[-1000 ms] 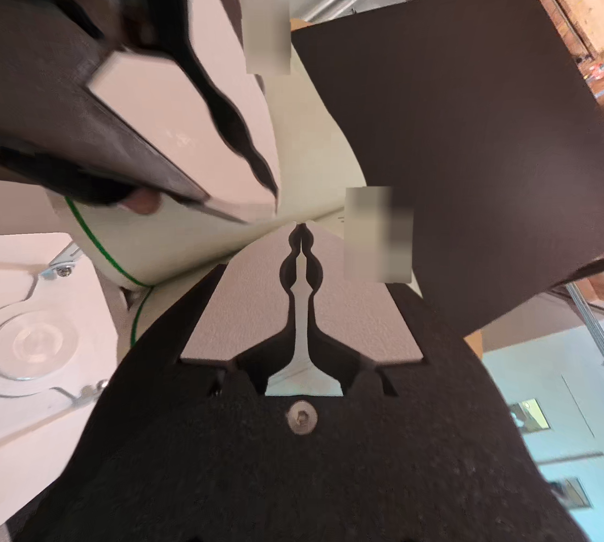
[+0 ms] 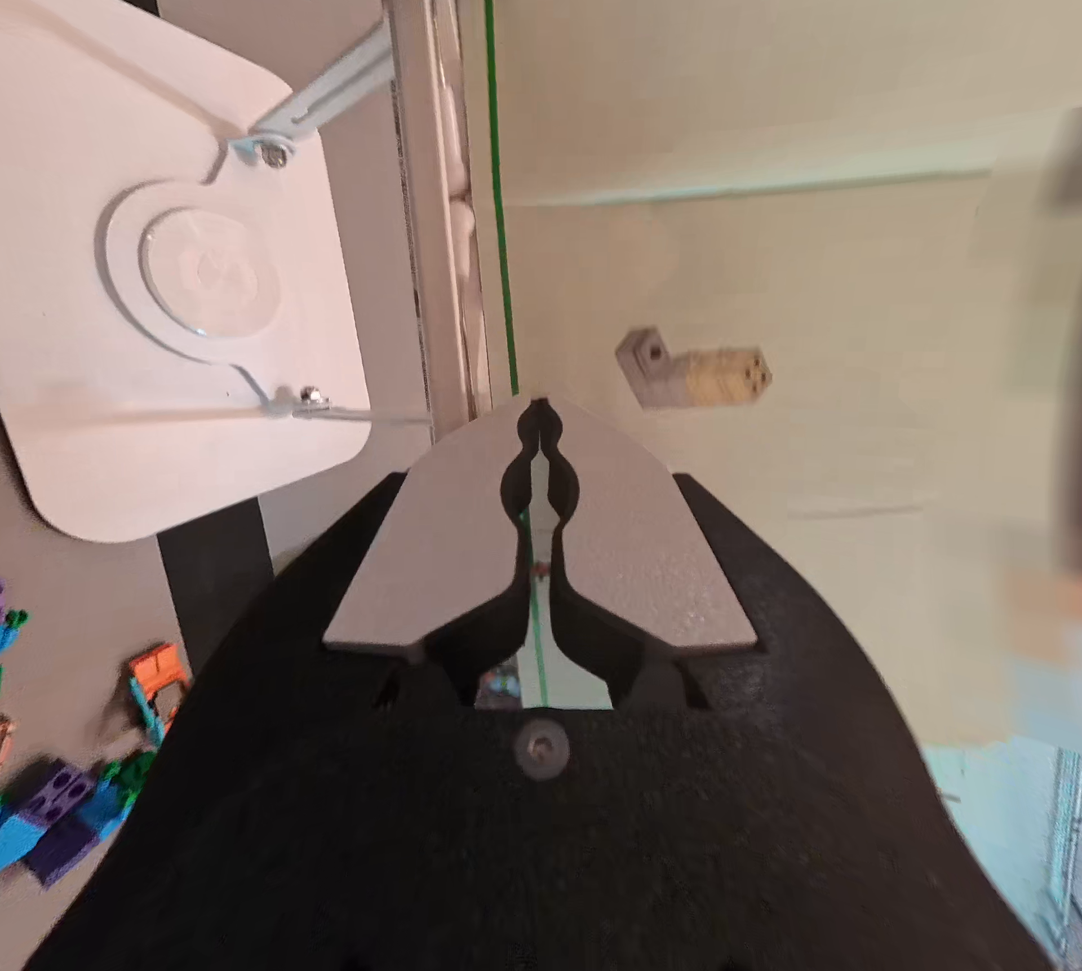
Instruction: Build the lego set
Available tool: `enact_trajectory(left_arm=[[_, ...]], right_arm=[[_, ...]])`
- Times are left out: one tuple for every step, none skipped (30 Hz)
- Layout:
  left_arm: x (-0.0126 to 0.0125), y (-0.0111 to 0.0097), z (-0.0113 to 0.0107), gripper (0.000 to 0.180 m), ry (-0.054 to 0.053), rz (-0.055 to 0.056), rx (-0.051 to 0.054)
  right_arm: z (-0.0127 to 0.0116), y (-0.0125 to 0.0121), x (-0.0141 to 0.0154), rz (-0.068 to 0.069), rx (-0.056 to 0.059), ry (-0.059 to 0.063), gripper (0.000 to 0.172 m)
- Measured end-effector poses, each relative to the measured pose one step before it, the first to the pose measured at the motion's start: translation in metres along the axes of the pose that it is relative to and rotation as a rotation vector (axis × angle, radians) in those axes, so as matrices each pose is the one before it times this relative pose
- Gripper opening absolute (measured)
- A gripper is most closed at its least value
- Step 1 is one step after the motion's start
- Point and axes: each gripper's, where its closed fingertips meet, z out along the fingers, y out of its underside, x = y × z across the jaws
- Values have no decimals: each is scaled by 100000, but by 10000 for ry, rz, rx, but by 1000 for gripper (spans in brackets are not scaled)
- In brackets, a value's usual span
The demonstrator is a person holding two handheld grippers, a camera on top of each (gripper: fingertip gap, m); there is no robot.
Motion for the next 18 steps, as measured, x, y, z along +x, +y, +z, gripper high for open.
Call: enact_trajectory(left_arm=[[-445,540,-171,0,-43,-165,-39],[-415,477,-170,0,-31,-175,-5],[-398,445,-153,0,-41,-139,-4],[-333,363,-133,0,-28,-126,24],[-300,312,-114,0,-34,-127,21],[-316,312,-114,0,-66,-105,-10],[-312,318,-109,0,-84,-103,-4],[-240,339,-102,0,-54,-104,13],[-282,382,-116,0,-96,-111,7],[-318,421,-120,0,-126,-101,-2],[-306,468,-109,0,-115,-137,-27],[-264,385,-106,0,-58,-174,26],[-243,382,-107,0,-47,-223,10],[-266,331,-68,0,-89,-171,-6],[-244,345,-37,0,-101,-134,-60],[-86,163,-42,0,-23,-109,10],[4,83,-58,0,-3,-73,13],[13,72,-94,0,-32,-9,-19]], right_arm=[[-336,722,92,155,-78,55,0],[-310,740,104,138,-83,54,0],[-283,680,118,122,-53,53,0],[-270,666,131,116,-81,73,0],[-252,661,114,121,-101,65,0],[-225,650,95,95,-90,69,0],[-233,683,105,62,-96,84,0],[-224,700,112,103,-82,76,0],[-215,766,140,123,-126,90,0],[-146,941,163,88,-212,89,0],[-154,705,63,107,-17,27,0],[-192,490,96,179,60,58,0],[-163,421,96,109,8,65,0],[-128,322,87,68,-42,60,0],[-73,186,47,54,-51,40,0],[-58,22,2,64,3,37,0],[-56,-106,-70,57,50,-2,0],[-84,-113,-73,51,13,-6,0]])
